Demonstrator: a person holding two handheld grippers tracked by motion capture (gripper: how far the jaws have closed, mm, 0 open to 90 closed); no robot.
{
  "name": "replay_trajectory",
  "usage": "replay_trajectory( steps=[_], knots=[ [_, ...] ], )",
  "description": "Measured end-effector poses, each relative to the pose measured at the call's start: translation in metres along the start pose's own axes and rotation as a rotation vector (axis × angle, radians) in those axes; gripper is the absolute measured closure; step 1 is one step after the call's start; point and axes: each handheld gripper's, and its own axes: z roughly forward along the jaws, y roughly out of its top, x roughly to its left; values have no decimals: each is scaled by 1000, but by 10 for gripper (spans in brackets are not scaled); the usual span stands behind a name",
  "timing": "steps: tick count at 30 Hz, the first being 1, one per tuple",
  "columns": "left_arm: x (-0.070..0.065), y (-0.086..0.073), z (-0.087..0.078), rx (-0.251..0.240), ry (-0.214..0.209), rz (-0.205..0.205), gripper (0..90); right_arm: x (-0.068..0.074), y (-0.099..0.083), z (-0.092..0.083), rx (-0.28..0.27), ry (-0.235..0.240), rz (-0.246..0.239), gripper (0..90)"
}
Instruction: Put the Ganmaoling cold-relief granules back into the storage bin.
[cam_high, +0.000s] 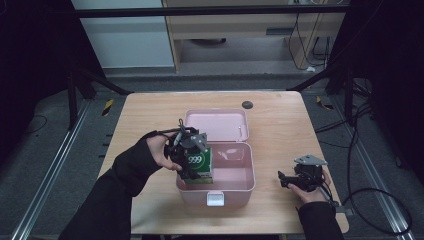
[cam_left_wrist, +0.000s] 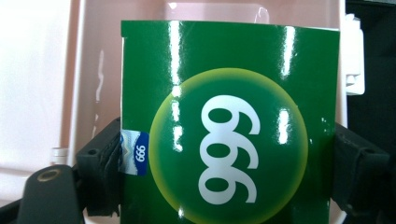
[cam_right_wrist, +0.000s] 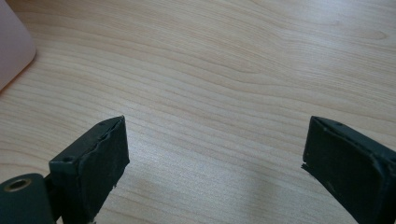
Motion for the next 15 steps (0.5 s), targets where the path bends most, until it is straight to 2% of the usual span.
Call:
replay_trajectory(
  steps=[15],
  knots=[
    [1,-6,24,37,-21,-14,148,0,0,0,1,0,-3,70]
  ],
)
